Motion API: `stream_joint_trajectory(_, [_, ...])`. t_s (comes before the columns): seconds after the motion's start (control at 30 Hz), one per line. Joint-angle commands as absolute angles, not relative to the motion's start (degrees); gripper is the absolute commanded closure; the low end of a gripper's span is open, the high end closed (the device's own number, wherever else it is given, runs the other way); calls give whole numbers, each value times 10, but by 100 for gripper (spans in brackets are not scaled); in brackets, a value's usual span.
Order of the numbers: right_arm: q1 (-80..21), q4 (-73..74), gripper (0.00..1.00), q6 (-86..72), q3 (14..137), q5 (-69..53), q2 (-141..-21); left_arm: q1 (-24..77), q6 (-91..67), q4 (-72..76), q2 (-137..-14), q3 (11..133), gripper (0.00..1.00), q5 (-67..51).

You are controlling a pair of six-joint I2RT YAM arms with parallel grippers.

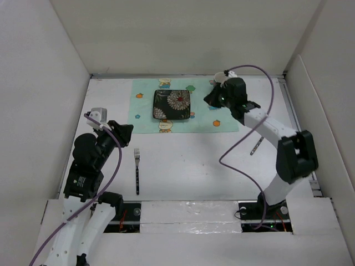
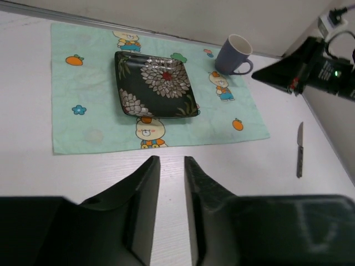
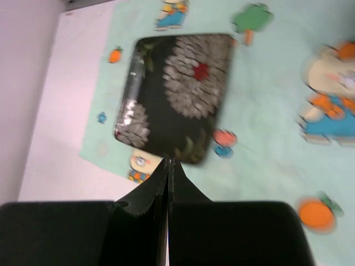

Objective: Set the dinner table for one person

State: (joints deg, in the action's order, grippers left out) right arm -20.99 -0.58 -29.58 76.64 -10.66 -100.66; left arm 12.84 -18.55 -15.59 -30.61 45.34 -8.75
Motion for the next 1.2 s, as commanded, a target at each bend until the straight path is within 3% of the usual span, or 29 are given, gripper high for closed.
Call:
stream_joint_trajectory(0.0, [-181,-4,100,-270,613,36,-892,136,-185,-121,-284,447,81,-105])
stream_joint_trajectory(0.1, [-130,47,100,-288,487,161,-787,148,-183,-125,-263,450,92,-103])
stream_joint_trajectory(0.2, [-70,82,100,-306,431,204,-731,153,-184,-123,-249,450,92,-105])
stream_joint_trajectory(0.23, [-42,101,97,-298,426,162,-720,159,-183,-120,-246,450,90,-105])
stream_joint_trajectory(0.37, [17,160,57,-271,441,141,-744,159,-181,-121,-241,452,75,-127])
stream_joint_trajectory(0.53, [57,192,55,-249,452,75,-794,159,-182,-121,-223,451,71,-137])
stream_joint_trajectory(0.93, [94,206,59,-239,496,33,-914,159,-182,-122,-200,455,71,-150])
stream_joint_trajectory(1.03, [99,211,75,-236,502,19,-945,159,-178,-129,-196,459,71,-131])
stream_joint_trajectory(1.1, [99,211,99,-235,506,17,-947,159,-178,-130,-192,458,71,-126])
stream_joint_trajectory(1.17, [99,202,100,-242,497,24,-919,159,-178,-129,-191,460,71,-122])
